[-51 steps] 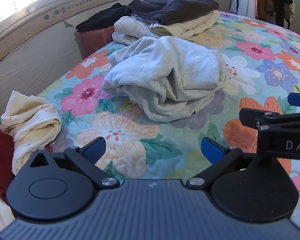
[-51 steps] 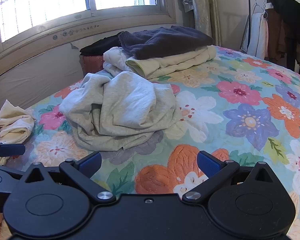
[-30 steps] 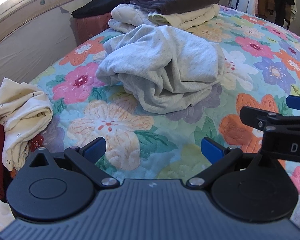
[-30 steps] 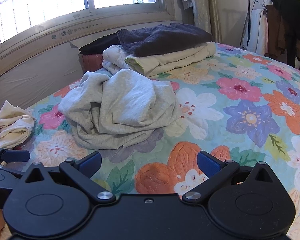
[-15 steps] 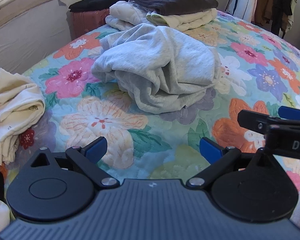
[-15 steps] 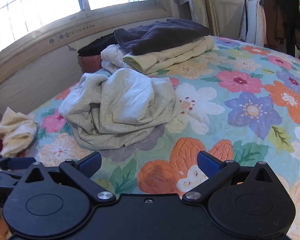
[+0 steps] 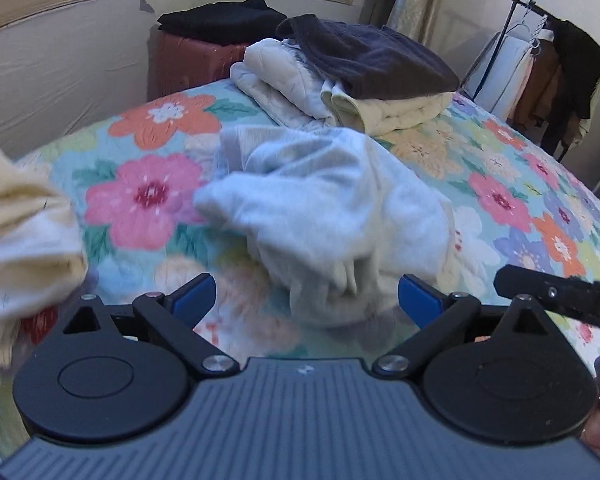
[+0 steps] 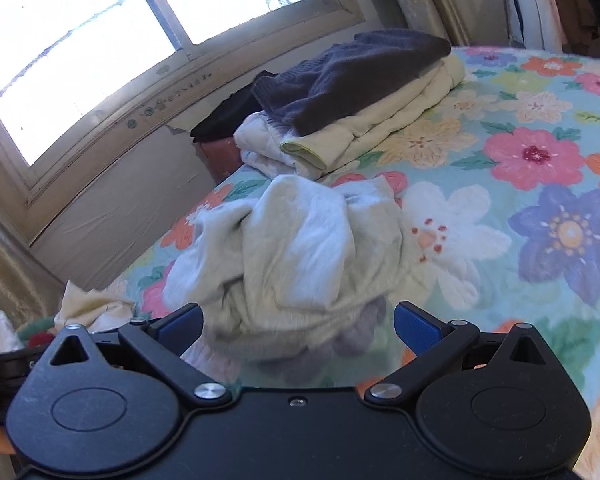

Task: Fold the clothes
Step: 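Grasp the grey sweatshirt with the left gripper while the right gripper grasps it too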

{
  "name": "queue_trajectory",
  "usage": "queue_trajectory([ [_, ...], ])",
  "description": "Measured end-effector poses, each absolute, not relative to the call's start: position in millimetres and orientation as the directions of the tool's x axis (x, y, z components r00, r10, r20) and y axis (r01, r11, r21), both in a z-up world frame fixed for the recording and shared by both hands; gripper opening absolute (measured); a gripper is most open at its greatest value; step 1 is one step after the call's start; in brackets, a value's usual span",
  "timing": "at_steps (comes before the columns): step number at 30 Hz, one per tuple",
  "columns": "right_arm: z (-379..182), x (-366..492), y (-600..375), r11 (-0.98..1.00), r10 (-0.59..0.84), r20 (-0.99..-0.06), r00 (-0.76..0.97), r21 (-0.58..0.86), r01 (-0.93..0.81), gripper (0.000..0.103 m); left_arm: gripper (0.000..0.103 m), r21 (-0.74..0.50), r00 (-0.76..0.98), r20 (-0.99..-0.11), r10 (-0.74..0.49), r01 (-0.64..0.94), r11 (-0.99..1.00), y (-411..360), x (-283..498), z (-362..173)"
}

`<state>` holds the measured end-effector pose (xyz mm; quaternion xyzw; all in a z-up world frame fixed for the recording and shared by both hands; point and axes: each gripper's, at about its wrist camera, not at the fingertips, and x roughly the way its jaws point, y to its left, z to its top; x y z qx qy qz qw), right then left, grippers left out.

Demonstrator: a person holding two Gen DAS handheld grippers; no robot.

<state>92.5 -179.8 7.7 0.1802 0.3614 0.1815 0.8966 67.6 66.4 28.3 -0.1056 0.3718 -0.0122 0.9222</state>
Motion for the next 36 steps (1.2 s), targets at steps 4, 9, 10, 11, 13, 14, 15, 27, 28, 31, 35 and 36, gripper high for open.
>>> queue_trajectory([
  [4, -4.0, 126.4, -180.3, 0.839, 0.470, -0.592, 0.655, 0.530, -0.123, 0.103, 0.099, -0.201, 0.708, -0.702, -0.079, -0.090, 0.975, 62.7, 99.3, 24.7],
  [9, -23.1, 157.7, -177.4, 0.833, 0.442, -0.594, 0.672, 0.551, -0.060, 0.103, 0.099, -0.253, 0.693, -0.719, -0.041, -0.206, 0.945, 66.1, 131.0, 5.7],
  [10, -26.4, 162.0, -177.2, 0.842, 0.426, -0.599, 0.678, 0.537, -0.054, 0.103, 0.099, -0.276, 0.692, -0.720, -0.044, -0.228, 0.934, 68.6, 134.6, 0.5],
  [11, -29.5, 166.1, -177.4, 0.850, 0.412, -0.605, 0.681, 0.524, -0.048, 0.103, 0.099, -0.298, 0.691, -0.721, -0.047, -0.249, 0.922, 71.1, 138.0, -4.6],
  [13, -37.4, 174.3, -179.9, 0.857, 0.398, -0.611, 0.684, 0.513, -0.041, 0.103, 0.099, -0.331, 0.688, -0.724, -0.053, -0.280, 0.901, 74.7, 142.9, -15.2],
  [14, -41.8, 177.0, -181.5, 0.858, 0.395, -0.610, 0.687, 0.513, -0.037, 0.103, 0.099, -0.347, 0.687, -0.724, -0.054, -0.296, 0.890, 75.4, 144.0, -22.9],
  [15, -46.5, 179.0, -182.9, 0.858, 0.390, -0.610, 0.690, 0.513, -0.031, 0.103, 0.100, -0.363, 0.686, -0.725, -0.056, -0.312, 0.878, 76.1, 145.0, -30.5],
  [27, -84.5, 211.2, -165.1, 0.866, 0.439, -0.607, 0.662, 0.483, -0.132, 0.075, 0.090, -0.438, 0.694, -0.703, -0.155, -0.250, 0.864, 75.6, 151.5, -82.3],
  [28, -84.9, 210.1, -164.1, 0.862, 0.451, -0.604, 0.657, 0.486, -0.144, 0.070, 0.085, -0.438, 0.698, -0.698, -0.162, -0.236, 0.868, 73.7, 151.3, -81.2],
  [31, -85.3, 204.5, -168.3, 0.830, 0.503, -0.584, 0.637, 0.532, -0.168, 0.053, 0.086, -0.454, 0.698, -0.695, -0.172, -0.240, 0.858, 75.5, 152.6, -80.8],
  [35, -82.1, 197.8, -173.9, 0.778, 0.564, -0.544, 0.622, 0.601, -0.180, 0.036, 0.065, -0.482, 0.703, -0.680, -0.209, -0.214, 0.849, 79.0, 148.6, -78.4],
  [36, -79.4, 195.2, -172.4, 0.777, 0.570, -0.538, 0.621, 0.599, -0.195, 0.033, 0.062, -0.494, 0.706, -0.672, -0.221, -0.205, 0.845, 78.9, 147.4, -77.7],
])
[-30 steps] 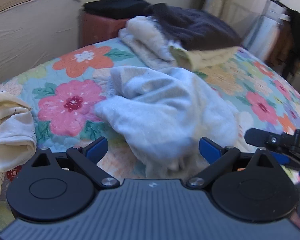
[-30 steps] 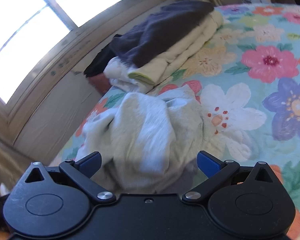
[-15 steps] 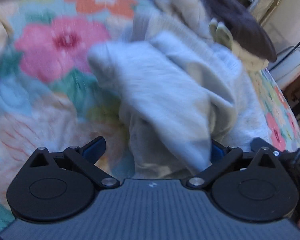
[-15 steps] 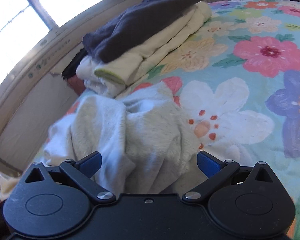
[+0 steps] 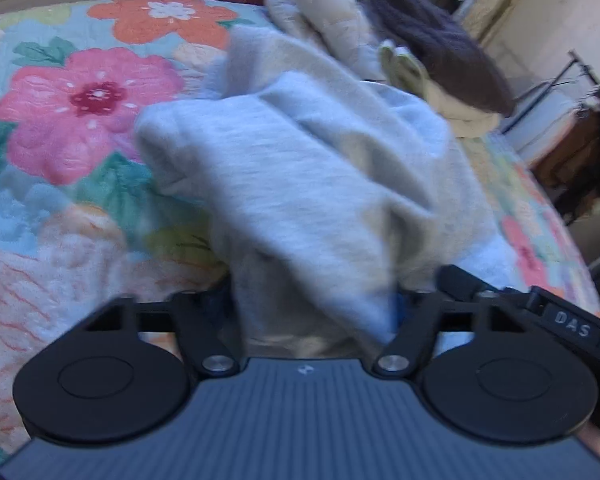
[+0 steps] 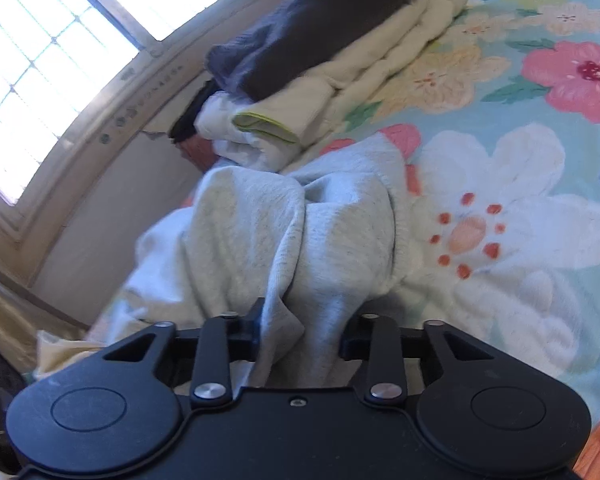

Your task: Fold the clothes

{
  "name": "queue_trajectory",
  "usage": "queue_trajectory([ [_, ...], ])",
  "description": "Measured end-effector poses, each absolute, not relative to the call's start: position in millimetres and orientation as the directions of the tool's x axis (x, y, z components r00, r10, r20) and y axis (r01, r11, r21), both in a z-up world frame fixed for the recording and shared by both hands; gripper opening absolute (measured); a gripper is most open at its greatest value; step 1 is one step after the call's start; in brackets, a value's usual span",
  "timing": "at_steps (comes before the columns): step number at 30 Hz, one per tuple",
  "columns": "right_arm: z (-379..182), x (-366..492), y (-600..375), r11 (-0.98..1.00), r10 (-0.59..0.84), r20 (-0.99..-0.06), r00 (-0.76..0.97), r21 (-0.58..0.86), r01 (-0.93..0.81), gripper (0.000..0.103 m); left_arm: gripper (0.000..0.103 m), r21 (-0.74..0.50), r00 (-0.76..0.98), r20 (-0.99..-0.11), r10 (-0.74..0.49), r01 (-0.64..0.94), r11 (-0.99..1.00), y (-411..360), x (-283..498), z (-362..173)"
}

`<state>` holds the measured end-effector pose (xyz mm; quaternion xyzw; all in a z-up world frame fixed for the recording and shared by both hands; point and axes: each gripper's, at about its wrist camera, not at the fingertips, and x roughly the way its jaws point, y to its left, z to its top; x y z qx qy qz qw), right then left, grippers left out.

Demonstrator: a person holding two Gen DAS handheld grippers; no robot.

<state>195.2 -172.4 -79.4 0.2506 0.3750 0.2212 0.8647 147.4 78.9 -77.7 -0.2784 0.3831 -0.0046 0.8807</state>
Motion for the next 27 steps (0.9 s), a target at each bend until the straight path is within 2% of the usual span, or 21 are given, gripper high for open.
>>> queue_trajectory([
  [5, -63.4, 178.9, -168.0, 0.792, 0.557, -0.534, 0.636, 0.572, -0.213, 0.027, 0.049, -0.464, 0.710, -0.663, -0.240, -0.138, 0.875, 64.2, 147.8, -70.3],
  [10, -37.7, 153.7, -175.1, 0.830, 0.497, -0.521, 0.694, 0.518, -0.206, 0.026, 0.048, -0.421, 0.690, -0.660, -0.297, -0.012, 0.907, 21.5, 147.5, -50.9],
  [15, -16.3, 133.0, -218.9, 0.842, 0.432, -0.498, 0.752, 0.522, -0.138, 0.024, 0.046, -0.474, 0.644, -0.652, -0.401, 0.067, 0.878, -24.2, 156.1, -39.6],
  [22, 29.2, 93.0, -308.7, 0.881, 0.269, -0.393, 0.879, 0.469, -0.060, 0.024, 0.041, -0.394, 0.671, -0.542, -0.505, 0.328, 0.859, -122.4, 144.4, 18.4],
  [24, 40.4, 77.3, -322.6, 0.917, 0.189, -0.350, 0.917, 0.398, -0.037, 0.024, 0.038, -0.348, 0.685, -0.500, -0.529, 0.401, 0.847, -149.1, 139.4, 36.5],
  [27, 46.3, 56.1, -352.1, 0.921, 0.129, -0.277, 0.952, 0.388, -0.012, 0.024, 0.038, -0.265, 0.703, -0.424, -0.572, 0.507, 0.820, -182.2, 130.9, 51.4],
])
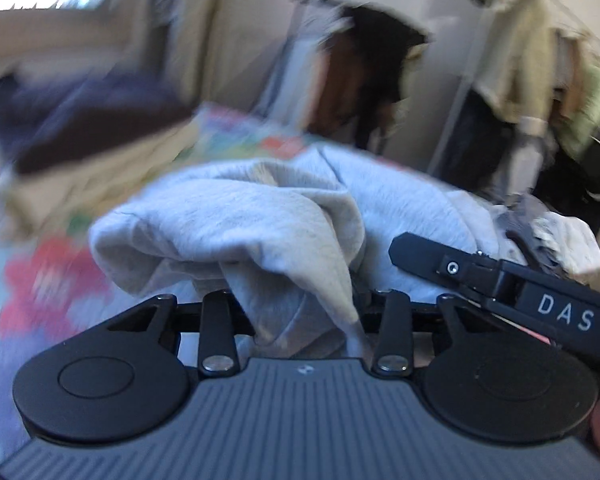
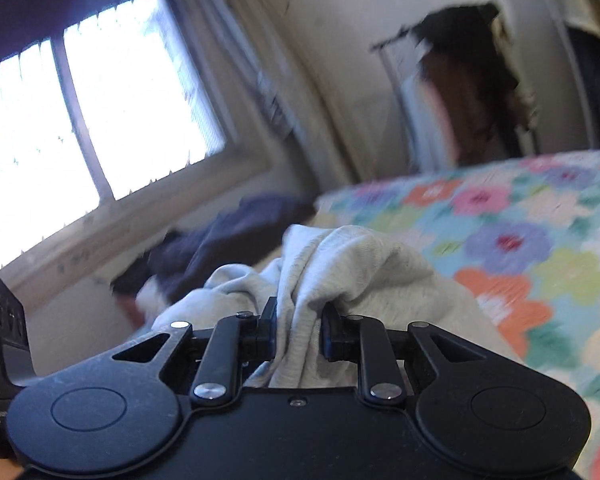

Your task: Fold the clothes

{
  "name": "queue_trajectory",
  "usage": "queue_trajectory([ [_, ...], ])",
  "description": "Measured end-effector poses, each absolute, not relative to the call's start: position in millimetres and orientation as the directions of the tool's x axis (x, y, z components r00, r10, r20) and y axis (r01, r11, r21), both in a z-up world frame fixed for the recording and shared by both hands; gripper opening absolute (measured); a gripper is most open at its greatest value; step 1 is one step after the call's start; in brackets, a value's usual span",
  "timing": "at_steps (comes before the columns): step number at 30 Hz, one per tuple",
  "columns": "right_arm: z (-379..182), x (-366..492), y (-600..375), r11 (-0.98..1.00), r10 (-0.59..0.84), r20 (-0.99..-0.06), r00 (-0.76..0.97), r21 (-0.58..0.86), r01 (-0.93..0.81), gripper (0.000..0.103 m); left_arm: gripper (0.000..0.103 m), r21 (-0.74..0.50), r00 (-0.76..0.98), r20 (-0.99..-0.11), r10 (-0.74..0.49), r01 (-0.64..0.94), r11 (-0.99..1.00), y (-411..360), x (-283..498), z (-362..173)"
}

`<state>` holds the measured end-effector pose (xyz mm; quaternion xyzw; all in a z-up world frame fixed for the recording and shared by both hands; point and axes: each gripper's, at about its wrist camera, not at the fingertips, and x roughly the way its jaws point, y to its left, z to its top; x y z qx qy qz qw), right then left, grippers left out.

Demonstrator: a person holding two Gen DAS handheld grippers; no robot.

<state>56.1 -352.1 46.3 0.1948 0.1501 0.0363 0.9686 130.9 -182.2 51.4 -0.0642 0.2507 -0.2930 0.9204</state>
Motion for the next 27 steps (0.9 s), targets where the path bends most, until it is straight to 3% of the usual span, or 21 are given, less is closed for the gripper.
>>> queue_trajectory([
  [3, 38.2, 41.8, -380.2, 0.927, 0.064, -0.254, 0.965, 0.374, 0.037, 0.024, 0.038, -0.290, 0.666, -0.398, -0.631, 0.562, 0.775, -204.3, 134.1, 46.0],
  [7, 0.6, 37.1, -415.6, 0.912, -0.036, -0.374, 0.927, 0.366, 0.183, 0.024, 0.045, -0.174, 0.593, -0.567, -0.571, 0.592, 0.787, -242.4, 141.6, 0.3],
  [11, -38.3, 41.0, -428.2, 0.903, -0.082, -0.484, 0.871, 0.335, 0.271, 0.024, 0.047, -0.241, 0.502, -0.661, -0.558, 0.562, 0.791, -239.1, 145.2, -48.6],
  [15, -48.2, 44.8, -433.9, 0.892, -0.094, -0.505, 0.858, 0.341, 0.298, 0.025, 0.050, -0.266, 0.490, -0.649, -0.581, 0.570, 0.778, -231.8, 150.8, -46.4],
  [18, -53.9, 45.4, -438.8, 0.870, -0.088, -0.510, 0.855, 0.379, 0.316, 0.027, 0.067, -0.296, 0.476, -0.657, -0.585, 0.550, 0.781, -226.2, 154.9, -48.0],
  [25, -73.3, 45.9, -443.7, 0.832, -0.090, -0.548, 0.832, 0.418, 0.365, 0.044, 0.067, -0.317, 0.478, -0.647, -0.594, 0.540, 0.779, -218.4, 176.2, -46.2],
  [27, -74.5, 49.4, -438.6, 0.853, -0.084, -0.558, 0.825, 0.388, 0.350, 0.062, 0.067, -0.324, 0.469, -0.656, -0.592, 0.533, 0.781, -222.5, 178.8, -48.7],
])
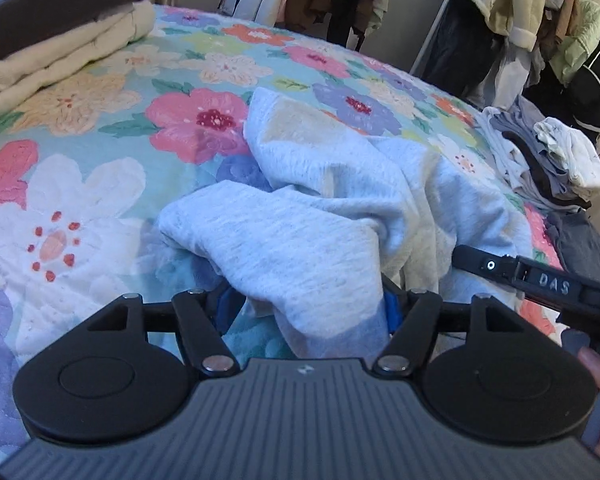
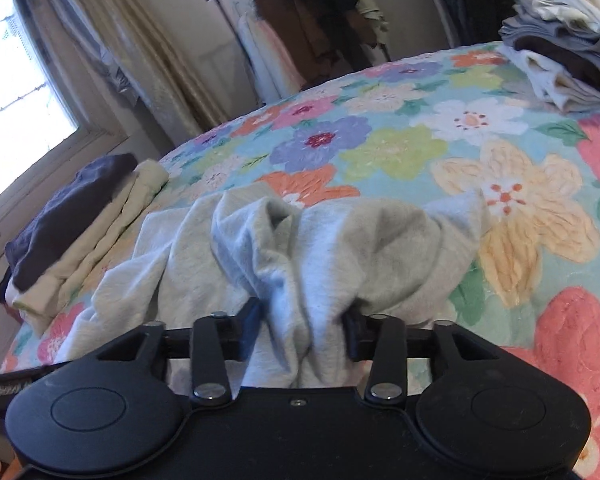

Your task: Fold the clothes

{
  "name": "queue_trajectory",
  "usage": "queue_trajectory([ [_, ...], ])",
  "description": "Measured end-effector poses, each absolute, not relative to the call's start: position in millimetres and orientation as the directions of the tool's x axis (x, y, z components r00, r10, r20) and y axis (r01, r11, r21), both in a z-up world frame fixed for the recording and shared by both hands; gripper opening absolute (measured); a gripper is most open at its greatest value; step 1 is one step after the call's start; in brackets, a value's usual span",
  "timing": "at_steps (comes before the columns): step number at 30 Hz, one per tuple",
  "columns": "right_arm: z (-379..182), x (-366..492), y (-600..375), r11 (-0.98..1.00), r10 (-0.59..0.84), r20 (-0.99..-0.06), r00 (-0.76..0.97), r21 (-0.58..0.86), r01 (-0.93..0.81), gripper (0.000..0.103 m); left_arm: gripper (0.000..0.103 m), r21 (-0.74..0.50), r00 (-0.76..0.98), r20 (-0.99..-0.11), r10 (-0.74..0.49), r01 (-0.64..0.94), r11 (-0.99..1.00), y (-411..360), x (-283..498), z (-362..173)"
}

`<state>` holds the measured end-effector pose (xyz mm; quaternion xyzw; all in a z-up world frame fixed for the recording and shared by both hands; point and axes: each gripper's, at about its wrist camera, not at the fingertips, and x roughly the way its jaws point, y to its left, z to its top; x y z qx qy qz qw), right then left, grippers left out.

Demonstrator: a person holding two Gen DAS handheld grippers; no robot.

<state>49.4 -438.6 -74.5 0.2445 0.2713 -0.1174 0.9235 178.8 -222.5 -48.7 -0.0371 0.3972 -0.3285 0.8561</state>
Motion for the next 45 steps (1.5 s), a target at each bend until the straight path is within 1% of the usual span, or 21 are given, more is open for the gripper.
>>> queue_trajectory([
  [2, -74.0, 54.4, -427.4, 0.888, -0.108, -0.582, 0.806, 0.309, 0.342, 0.065, 0.067, -0.340, 0.462, -0.654, -0.599, 0.527, 0.779, -223.7, 179.7, -49.6],
  [3, -72.7, 56.5, -421.8, 0.904, -0.121, -0.588, 0.799, 0.268, 0.334, 0.062, 0.062, -0.344, 0.465, -0.649, -0.602, 0.527, 0.777, -223.0, 179.3, -49.1],
  [4, -68.6, 57.6, -416.3, 0.920, -0.135, -0.585, 0.800, 0.227, 0.321, 0.056, 0.055, -0.343, 0.472, -0.638, -0.608, 0.532, 0.774, -222.3, 178.6, -48.0],
  [5, -63.7, 58.4, -410.6, 0.935, -0.151, -0.580, 0.800, 0.180, 0.307, 0.037, 0.053, -0.342, 0.479, -0.628, -0.613, 0.538, 0.771, -221.4, 178.1, -46.2],
  [6, -55.6, 58.8, -404.7, 0.947, -0.178, -0.570, 0.802, 0.123, 0.298, 0.029, 0.053, -0.346, 0.487, -0.616, -0.619, 0.539, 0.768, -220.0, 177.5, -44.1],
  [8, -34.2, 58.5, -393.3, 0.955, -0.245, -0.522, 0.817, 0.015, 0.295, 0.025, 0.053, -0.375, 0.496, -0.588, -0.639, 0.533, 0.758, -215.5, 176.7, -40.3],
  [13, 31.1, 51.3, -369.1, 0.927, -0.358, -0.297, 0.885, -0.224, 0.300, 0.023, 0.052, -0.433, 0.521, -0.491, -0.698, 0.550, 0.715, -201.7, 168.1, -18.6],
  [16, 33.4, 52.6, -400.1, 0.939, -0.343, -0.394, 0.853, -0.124, 0.320, 0.027, 0.052, -0.414, 0.529, -0.507, -0.680, 0.542, 0.731, -203.2, 166.0, -17.4],
  [18, 14.8, 51.0, -433.7, 0.929, -0.288, -0.551, 0.783, 0.039, 0.369, 0.029, 0.053, -0.358, 0.549, -0.548, -0.632, 0.529, 0.769, -209.3, 165.0, -21.5],
  [20, -3.3, 39.1, -454.6, 0.902, -0.238, -0.632, 0.737, 0.138, 0.410, 0.030, 0.053, -0.315, 0.539, -0.578, -0.613, 0.546, 0.776, -216.5, 162.5, -26.3],
  [22, -12.3, 24.4, -462.1, 0.888, -0.244, -0.659, 0.711, 0.142, 0.437, 0.042, 0.052, -0.298, 0.526, -0.598, -0.605, 0.554, 0.777, -220.4, 159.8, -28.9],
  [24, -17.9, 14.0, -463.3, 0.879, -0.296, -0.674, 0.677, 0.086, 0.469, 0.074, 0.052, -0.286, 0.529, -0.604, -0.596, 0.555, 0.782, -221.3, 155.6, -28.5],
  [25, -17.3, 9.8, -461.1, 0.874, -0.331, -0.674, 0.661, 0.045, 0.484, 0.077, 0.052, -0.276, 0.531, -0.605, -0.593, 0.559, 0.782, -221.2, 153.3, -28.1],
  [27, -15.1, 1.5, -456.3, 0.860, -0.395, -0.667, 0.632, -0.025, 0.510, 0.078, 0.052, -0.268, 0.530, -0.607, -0.593, 0.565, 0.780, -219.4, 150.3, -28.1],
  [29, -5.7, -6.1, -450.1, 0.850, -0.415, -0.640, 0.647, -0.019, 0.526, 0.078, 0.052, -0.276, 0.529, -0.596, -0.604, 0.572, 0.773, -215.5, 149.7, -24.7],
  [33, 15.7, 3.7, -435.6, 0.909, -0.359, -0.574, 0.736, -0.036, 0.415, 0.078, 0.056, -0.294, 0.530, -0.536, -0.657, 0.612, 0.734, -202.4, 147.3, -3.9],
  [39, 1.3, 50.7, -428.3, 0.960, -0.249, -0.608, 0.754, -0.052, 0.275, 0.078, 0.054, -0.267, 0.527, -0.543, -0.653, 0.629, 0.730, -196.2, 143.0, 2.5],
  [41, -11.6, 65.8, -433.7, 0.955, -0.250, -0.648, 0.719, -0.041, 0.295, 0.078, 0.054, -0.278, 0.529, -0.538, -0.656, 0.623, 0.731, -193.8, 143.4, 6.5],
  [43, -22.9, 71.8, -437.4, 0.940, -0.272, -0.679, 0.682, -0.037, 0.338, 0.073, 0.056, -0.207, 0.587, -0.561, -0.583, 0.583, 0.786, -193.9, 143.0, 7.4],
  [44, -26.3, 71.9, -436.9, 0.933, -0.278, -0.690, 0.668, -0.029, 0.359, 0.059, 0.056, -0.170, 0.610, -0.565, -0.556, 0.572, 0.802, -193.2, 143.0, 6.0],
  [45, -28.5, 71.0, -434.5, 0.929, -0.280, -0.695, 0.663, -0.022, 0.369, 0.040, 0.056, -0.152, 0.623, -0.567, -0.538, 0.564, 0.812, -191.8, 143.6, 4.8],
])
